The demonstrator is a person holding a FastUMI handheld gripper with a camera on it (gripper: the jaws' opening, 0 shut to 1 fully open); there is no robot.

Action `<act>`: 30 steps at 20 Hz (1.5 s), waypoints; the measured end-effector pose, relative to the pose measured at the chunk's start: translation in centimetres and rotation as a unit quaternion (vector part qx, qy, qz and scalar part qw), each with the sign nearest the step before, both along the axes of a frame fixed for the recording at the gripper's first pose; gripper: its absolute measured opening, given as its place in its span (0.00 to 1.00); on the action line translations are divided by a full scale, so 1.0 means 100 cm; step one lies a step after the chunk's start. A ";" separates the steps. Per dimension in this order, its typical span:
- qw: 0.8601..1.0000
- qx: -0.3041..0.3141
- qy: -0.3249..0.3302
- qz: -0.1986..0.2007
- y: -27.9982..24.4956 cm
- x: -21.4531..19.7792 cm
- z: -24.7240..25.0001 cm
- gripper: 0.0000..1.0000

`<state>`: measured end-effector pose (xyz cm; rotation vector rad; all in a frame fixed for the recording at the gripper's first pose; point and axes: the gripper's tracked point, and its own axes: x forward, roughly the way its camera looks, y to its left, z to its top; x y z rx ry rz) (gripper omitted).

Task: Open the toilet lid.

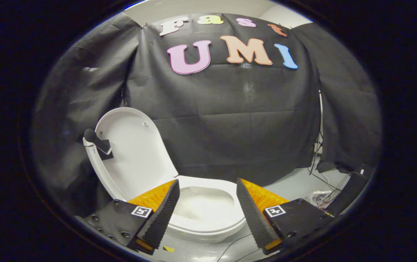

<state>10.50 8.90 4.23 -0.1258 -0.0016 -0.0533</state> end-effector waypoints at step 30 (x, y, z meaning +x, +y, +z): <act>0.999 0.020 0.009 -0.036 -0.035 0.011 -0.015 0.97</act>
